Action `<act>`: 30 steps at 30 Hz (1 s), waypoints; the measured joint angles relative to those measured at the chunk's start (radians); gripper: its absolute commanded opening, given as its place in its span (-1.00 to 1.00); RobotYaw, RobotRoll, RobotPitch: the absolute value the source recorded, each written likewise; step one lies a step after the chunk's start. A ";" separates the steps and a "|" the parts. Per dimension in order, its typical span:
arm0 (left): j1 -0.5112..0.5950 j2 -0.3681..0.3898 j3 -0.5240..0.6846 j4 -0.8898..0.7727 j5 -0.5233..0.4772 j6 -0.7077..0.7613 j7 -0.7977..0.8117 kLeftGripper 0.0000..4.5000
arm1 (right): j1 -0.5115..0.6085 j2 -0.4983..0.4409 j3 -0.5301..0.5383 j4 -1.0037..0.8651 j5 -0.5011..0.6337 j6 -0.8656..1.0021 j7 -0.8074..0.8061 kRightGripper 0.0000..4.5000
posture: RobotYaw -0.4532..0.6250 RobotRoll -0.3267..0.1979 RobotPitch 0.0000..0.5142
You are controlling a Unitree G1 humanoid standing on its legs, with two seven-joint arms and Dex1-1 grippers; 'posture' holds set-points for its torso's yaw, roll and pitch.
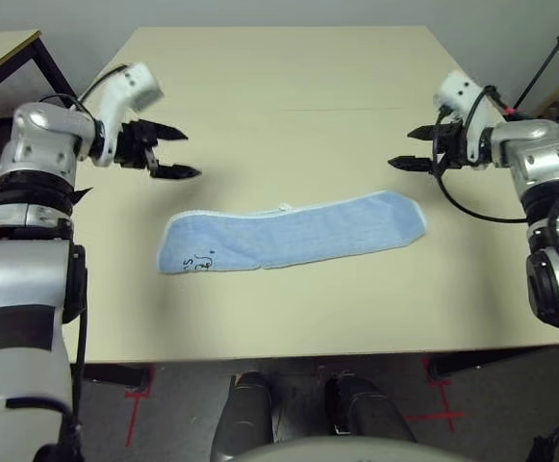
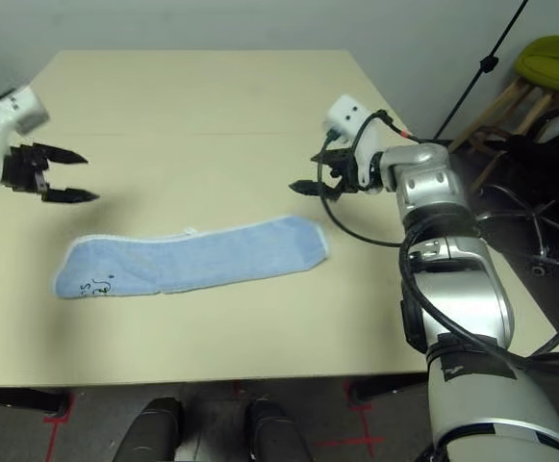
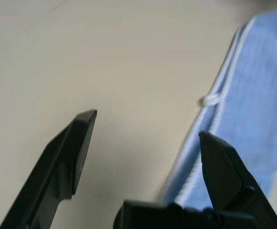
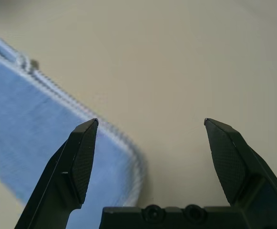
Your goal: Fold the towel and set it aside.
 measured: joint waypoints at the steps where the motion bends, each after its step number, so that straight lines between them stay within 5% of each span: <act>1: 0.049 0.002 0.034 -0.064 -0.035 0.079 0.022 1.00 | 0.040 -0.011 -0.016 -0.051 0.026 0.074 0.002 0.99 | 0.10 0.25 -0.37; 11: 0.444 -0.109 0.349 -0.671 -0.322 0.695 0.388 1.00 | 0.267 -0.064 -0.206 -0.439 0.293 0.621 -0.076 0.99 | 0.09 0.25 -0.38; 20: 0.556 -0.305 0.365 -0.948 -0.401 0.760 0.659 1.00 | 0.403 0.082 -0.225 -0.672 0.364 0.597 -0.255 0.99 | 0.07 0.25 -0.41; 30: 0.565 -0.334 0.201 -0.959 -0.315 0.505 0.770 -0.35 | 0.424 0.196 -0.129 -0.644 0.233 0.077 -0.397 -0.50 | 0.04 0.25 -0.43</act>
